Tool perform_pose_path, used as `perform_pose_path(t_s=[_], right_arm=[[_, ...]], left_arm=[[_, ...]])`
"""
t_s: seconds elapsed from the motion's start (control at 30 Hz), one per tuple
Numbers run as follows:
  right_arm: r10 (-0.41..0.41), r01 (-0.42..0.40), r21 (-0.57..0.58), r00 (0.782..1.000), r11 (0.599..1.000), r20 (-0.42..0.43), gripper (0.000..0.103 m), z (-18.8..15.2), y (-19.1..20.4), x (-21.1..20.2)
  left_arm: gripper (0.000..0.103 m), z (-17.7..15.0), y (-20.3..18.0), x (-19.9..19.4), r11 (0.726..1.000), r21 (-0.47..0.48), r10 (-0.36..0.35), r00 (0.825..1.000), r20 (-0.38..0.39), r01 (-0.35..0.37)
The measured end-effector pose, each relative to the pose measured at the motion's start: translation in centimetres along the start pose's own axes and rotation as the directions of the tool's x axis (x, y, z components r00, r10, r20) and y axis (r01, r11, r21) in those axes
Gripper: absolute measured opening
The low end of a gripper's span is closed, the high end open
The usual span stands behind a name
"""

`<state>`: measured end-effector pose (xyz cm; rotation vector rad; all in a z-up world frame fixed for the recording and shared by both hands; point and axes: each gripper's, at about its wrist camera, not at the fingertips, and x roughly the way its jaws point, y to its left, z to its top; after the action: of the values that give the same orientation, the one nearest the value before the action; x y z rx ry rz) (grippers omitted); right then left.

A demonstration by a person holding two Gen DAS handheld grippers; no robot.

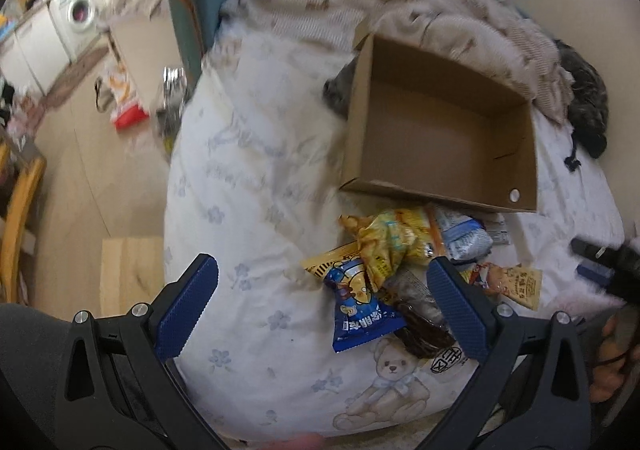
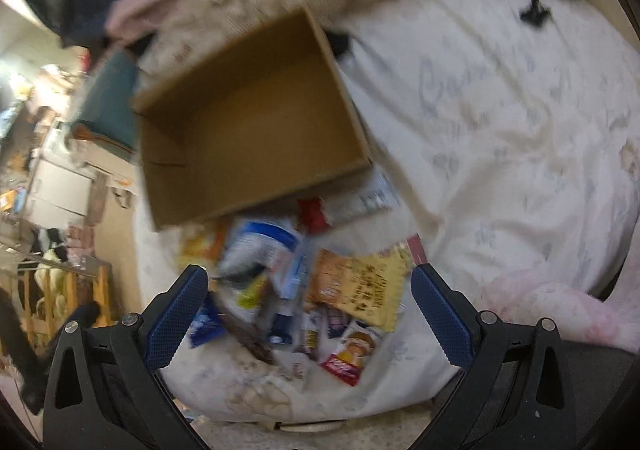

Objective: Organize snacks
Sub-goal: 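Grasp the yellow chip bag with the left tool while the right tool grasps a small snack packet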

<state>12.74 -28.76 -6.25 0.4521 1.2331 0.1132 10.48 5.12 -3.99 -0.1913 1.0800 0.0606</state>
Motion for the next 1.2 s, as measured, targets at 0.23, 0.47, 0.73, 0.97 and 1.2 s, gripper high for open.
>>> perform_pose_path(t_s=[0.23, 0.47, 0.73, 0.97, 1.2], right_arm=[[-0.01, 0.028, 0.142, 0.992, 0.989, -0.126, 0.094, -0.5, -2.6, 5.0], [0.005, 0.016, 0.161, 0.992, 0.987, -0.126, 0.092, -0.1, -3.5, 5.3], [0.069, -0.028, 0.242, 0.984, 0.97, -0.165, 0.079, 0.1, -5.3, 6.4], [0.125, -0.073, 0.203, 0.959, 0.976, -0.256, 0.023, -0.2, -4.2, 9.0], [0.117, -0.093, 0.134, 0.976, 0.987, -0.183, 0.01, -0.2, -3.2, 6.7]], left_arm=[[0.102, 1.6, 0.0, 4.6, 0.999, -0.035, -0.028, 0.99, -0.135, 0.023], [0.099, 2.5, -3.3, 10.0, 0.995, -0.047, -0.093, 0.965, -0.244, 0.084], [0.086, 2.5, -5.9, 14.6, 0.992, -0.046, -0.127, 0.932, -0.34, 0.119], [0.064, 2.3, -5.5, 14.4, 0.991, -0.057, -0.13, 0.936, -0.328, 0.118], [0.057, 1.6, -5.4, 11.3, 0.995, -0.001, -0.093, 0.955, -0.282, 0.097]])
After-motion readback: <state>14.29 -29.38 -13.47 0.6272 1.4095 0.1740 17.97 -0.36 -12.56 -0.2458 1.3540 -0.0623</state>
